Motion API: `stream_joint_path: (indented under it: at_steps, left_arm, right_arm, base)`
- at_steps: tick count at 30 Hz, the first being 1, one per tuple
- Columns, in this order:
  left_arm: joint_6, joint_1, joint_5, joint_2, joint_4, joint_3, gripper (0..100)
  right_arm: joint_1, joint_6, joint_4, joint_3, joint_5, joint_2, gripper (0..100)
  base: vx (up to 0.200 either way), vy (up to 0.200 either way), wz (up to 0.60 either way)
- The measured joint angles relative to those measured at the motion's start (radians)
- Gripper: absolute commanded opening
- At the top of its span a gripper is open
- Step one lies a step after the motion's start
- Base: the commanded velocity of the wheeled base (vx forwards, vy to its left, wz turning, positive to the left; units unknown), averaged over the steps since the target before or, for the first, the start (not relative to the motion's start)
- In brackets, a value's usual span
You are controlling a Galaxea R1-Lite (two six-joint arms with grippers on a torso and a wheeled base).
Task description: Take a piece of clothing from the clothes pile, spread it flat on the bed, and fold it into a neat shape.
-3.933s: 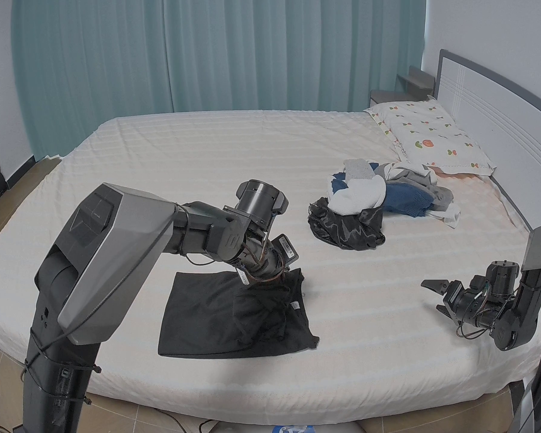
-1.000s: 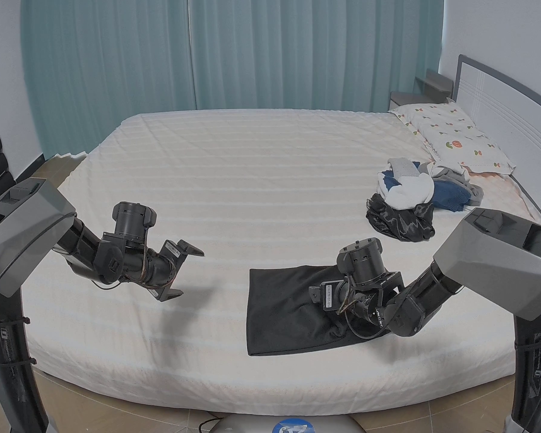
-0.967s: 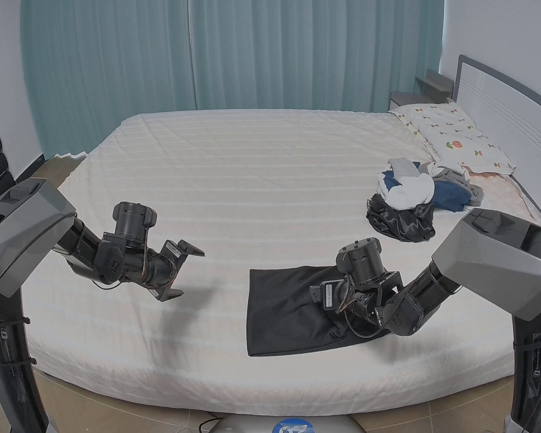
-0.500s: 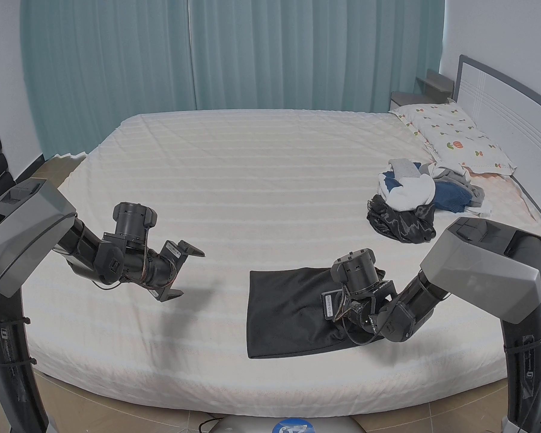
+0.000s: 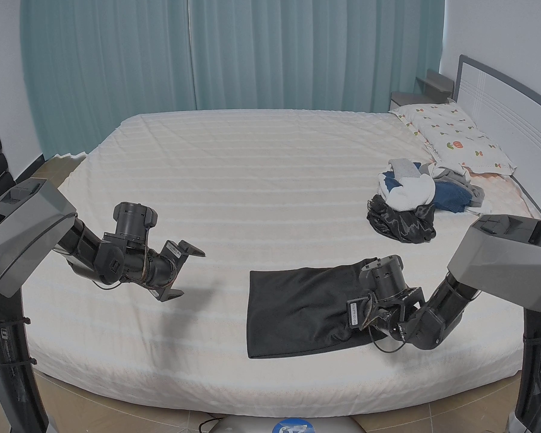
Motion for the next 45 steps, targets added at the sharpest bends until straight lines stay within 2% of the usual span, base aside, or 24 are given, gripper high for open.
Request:
stream_joint_path:
  at_steps: [5,12,18,19,26,31,37,45]
  left_arm:
    - [0.0,0.0,0.0,0.0,0.0,0.0,100]
    - [0.001,-0.001,0.0,0.0,0.0,0.0,100]
    - [0.003,0.0,0.0,0.001,0.0,0.0,100]
    - [0.004,0.0,0.0,0.001,0.0,0.0,100]
    - [0.004,0.0,0.0,0.001,0.0,0.0,100]
    - [0.0,0.0,0.001,0.001,0.001,-0.001,100]
    - [0.002,0.001,0.001,0.001,0.0,-0.001,100]
    - [0.003,0.0,0.001,0.001,0.0,-0.001,100]
  right_arm:
    - [-0.037,0.003,-0.092,0.128,0.03,-0.049,0]
    - [-0.098,0.015,-0.26,0.305,0.105,-0.084,0]
    - [-0.141,0.041,-0.318,0.388,0.152,-0.076,0]
    - [-0.145,0.049,-0.327,0.395,0.154,-0.068,100]
    - [-0.157,0.086,-0.421,0.416,0.159,-0.021,100]
    - [-0.187,0.101,-0.491,0.464,0.187,-0.032,100]
    - [-0.28,0.168,-0.549,0.503,0.304,-0.089,100]
    - [-0.319,0.228,-0.521,0.379,0.365,-0.091,100]
  base:
    - [0.0,0.0,0.0]
    - [0.0,0.0,0.0]
    - [0.0,0.0,0.0]
    - [0.0,0.0,0.0]
    - [0.0,0.0,0.0]
    - [0.0,0.0,0.0]
    - [0.1,0.0,0.0]
    - [0.0,0.0,0.0]
